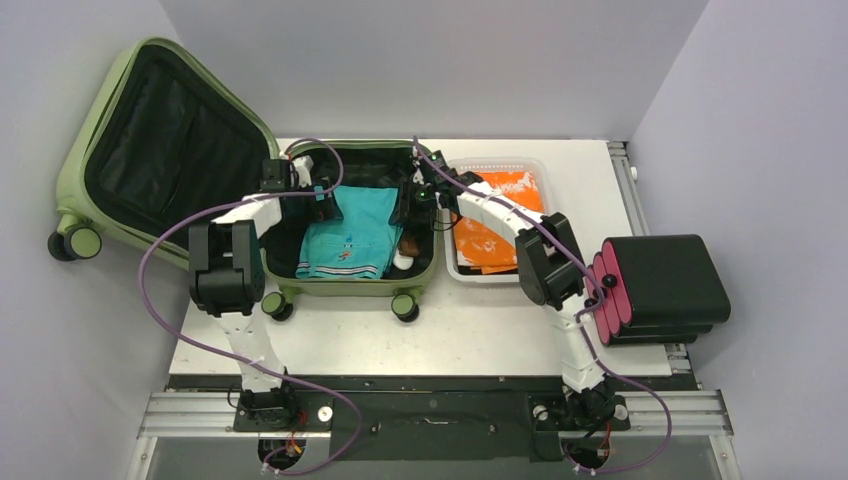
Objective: Open, take out, and arrange the luggage
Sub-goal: Pick up the clothes from the luggage.
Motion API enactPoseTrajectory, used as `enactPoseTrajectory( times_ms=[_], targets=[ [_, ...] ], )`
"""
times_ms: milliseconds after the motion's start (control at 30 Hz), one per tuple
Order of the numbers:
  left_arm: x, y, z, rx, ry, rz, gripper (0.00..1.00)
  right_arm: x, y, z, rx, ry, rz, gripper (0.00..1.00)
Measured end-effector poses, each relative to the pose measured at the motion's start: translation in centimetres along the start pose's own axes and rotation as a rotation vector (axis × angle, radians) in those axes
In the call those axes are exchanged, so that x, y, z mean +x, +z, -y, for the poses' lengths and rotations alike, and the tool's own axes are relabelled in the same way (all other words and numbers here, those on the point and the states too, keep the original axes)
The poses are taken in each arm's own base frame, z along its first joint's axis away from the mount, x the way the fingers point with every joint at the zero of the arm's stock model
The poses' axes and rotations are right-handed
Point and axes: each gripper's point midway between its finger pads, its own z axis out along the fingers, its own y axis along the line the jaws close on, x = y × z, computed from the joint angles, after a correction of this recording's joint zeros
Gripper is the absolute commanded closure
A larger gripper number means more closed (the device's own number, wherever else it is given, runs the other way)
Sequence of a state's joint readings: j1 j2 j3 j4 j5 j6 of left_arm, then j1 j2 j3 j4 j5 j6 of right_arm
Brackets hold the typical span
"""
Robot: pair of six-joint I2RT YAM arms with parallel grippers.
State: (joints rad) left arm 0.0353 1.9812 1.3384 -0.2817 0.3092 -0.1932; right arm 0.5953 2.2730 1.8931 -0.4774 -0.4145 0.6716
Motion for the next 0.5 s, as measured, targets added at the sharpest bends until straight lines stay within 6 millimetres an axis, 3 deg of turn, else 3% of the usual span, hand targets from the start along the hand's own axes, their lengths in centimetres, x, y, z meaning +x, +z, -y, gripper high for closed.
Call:
enactPoseTrajectory(
  times_ms=[167,400,500],
  targets=[
    [0.2,0.0,0.3,0.035,-0.016,-0.005,0.04,0.4,-0.6,0.0,0.004,0.009,-0.007,0.58],
    [0.3,0.0,0.8,0.084,-0.041,0.005,0.04,0.4,-4.1,-0.6,0.019,-0.007,0.025,0.56],
    [0.4,-0.1,1.0,0.108,-0.050,0.012,0.04,0.6,-4.4,-0.3,0.028,0.000,0.024,0.56]
  ],
)
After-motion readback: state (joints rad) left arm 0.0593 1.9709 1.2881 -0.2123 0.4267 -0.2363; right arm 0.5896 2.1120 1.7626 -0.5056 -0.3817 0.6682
